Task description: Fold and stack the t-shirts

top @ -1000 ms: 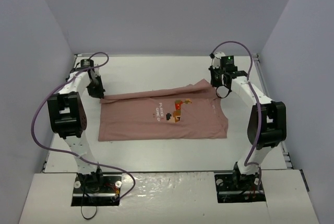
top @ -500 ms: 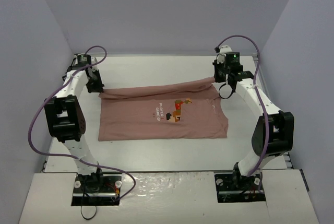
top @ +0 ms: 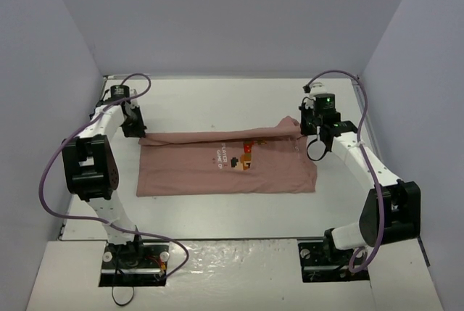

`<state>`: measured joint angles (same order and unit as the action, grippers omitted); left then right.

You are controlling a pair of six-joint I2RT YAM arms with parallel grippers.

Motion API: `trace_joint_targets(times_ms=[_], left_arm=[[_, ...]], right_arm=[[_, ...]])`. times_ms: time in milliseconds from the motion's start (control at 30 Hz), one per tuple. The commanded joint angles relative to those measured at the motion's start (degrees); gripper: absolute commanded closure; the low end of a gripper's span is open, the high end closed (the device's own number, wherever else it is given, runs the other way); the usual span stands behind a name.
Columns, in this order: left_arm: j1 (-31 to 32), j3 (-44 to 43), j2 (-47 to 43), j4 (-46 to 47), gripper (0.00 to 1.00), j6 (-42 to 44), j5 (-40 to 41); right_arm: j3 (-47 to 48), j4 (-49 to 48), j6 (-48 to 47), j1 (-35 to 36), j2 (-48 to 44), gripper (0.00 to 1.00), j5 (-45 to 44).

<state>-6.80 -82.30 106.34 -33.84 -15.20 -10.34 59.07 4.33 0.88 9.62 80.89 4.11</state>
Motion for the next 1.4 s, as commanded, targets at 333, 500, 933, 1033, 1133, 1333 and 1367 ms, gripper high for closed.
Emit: trace_joint_targets(times_ms=[333, 500, 933, 1033, 1133, 1333, 1367], left_arm=[[0.4, 8.7, -9.4, 4.4, 0.89, -6.4, 7.8], [0.7, 10.6, -15.1, 2.2, 0.61, -10.9, 8.0], [3.9, 7.0, -14.3, 1.4, 0.44, -8.2, 3.9], [5.2, 2.9, -9.9, 1.3, 0.44, -8.3, 3.1], [6.2, 0.0, -5.2, 1.2, 0.44, -9.4, 2.8], [6.3, -1.7, 0.6, 2.3, 0.45, -9.9, 3.2], [6.2, -1.7, 1.1, 2.2, 0.45, -9.8, 3.3]], right_arm=[[-8.4, -2.3, 7.5, 1.6, -4.9, 0.96, -3.9], [-10.2, -0.7, 9.5, 1.9, -8.5, 0.80, -2.9], [1.7, 2.6, 12.5, 3.6, 0.6, 0.62, -1.8], [6.1, 2.4, 13.4, 3.6, 7.1, 0.63, -0.6], [9.0, 2.3, 17.0, 3.0, 13.0, 0.64, -1.4], [10.2, 0.8, 17.3, 1.4, 20.3, 0.66, -3.0], [10.1, 0.5, 17.2, 0.8, 21.4, 0.67, -2.8]])
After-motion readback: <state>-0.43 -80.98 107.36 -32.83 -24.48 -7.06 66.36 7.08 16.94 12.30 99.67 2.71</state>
